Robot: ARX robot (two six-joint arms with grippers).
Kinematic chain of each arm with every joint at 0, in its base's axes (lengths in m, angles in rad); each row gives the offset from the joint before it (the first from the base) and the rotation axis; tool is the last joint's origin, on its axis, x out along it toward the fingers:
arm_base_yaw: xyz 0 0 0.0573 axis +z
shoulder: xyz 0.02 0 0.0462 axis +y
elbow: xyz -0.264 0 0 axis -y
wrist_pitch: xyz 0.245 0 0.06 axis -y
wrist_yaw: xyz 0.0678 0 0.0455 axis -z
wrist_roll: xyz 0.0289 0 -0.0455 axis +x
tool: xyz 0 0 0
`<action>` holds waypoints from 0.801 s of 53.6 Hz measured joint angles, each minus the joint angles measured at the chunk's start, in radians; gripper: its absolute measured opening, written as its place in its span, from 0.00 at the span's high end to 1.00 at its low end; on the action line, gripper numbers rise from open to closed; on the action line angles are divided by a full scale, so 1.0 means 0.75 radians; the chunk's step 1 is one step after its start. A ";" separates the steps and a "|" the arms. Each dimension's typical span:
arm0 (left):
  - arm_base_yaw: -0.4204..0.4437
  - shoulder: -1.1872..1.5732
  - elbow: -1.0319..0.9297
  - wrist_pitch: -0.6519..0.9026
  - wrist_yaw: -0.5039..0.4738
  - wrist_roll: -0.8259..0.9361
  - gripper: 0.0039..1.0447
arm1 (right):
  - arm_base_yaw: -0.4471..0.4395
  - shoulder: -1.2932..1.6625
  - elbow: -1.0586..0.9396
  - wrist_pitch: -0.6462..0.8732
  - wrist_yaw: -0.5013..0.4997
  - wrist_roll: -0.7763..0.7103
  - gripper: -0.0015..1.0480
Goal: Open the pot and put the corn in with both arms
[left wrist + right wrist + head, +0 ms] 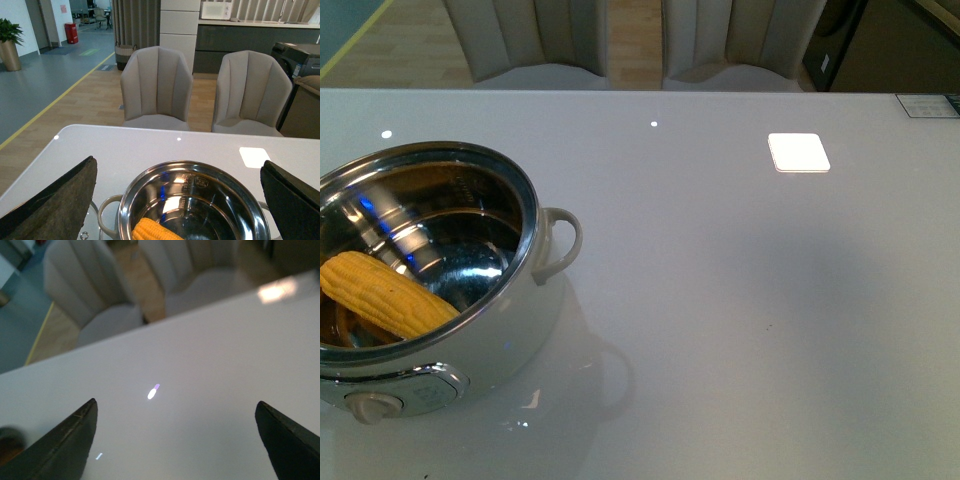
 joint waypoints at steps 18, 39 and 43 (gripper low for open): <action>0.000 -0.001 -0.001 0.000 0.000 0.000 0.07 | -0.077 -0.195 -0.367 0.556 0.051 -0.473 0.71; 0.000 -0.001 -0.001 0.000 -0.001 0.000 0.07 | -0.207 -0.518 -0.561 0.449 -0.082 -0.501 0.98; 0.000 -0.001 -0.001 0.000 0.000 0.000 0.07 | -0.207 -0.553 -0.592 0.416 -0.081 -0.501 0.98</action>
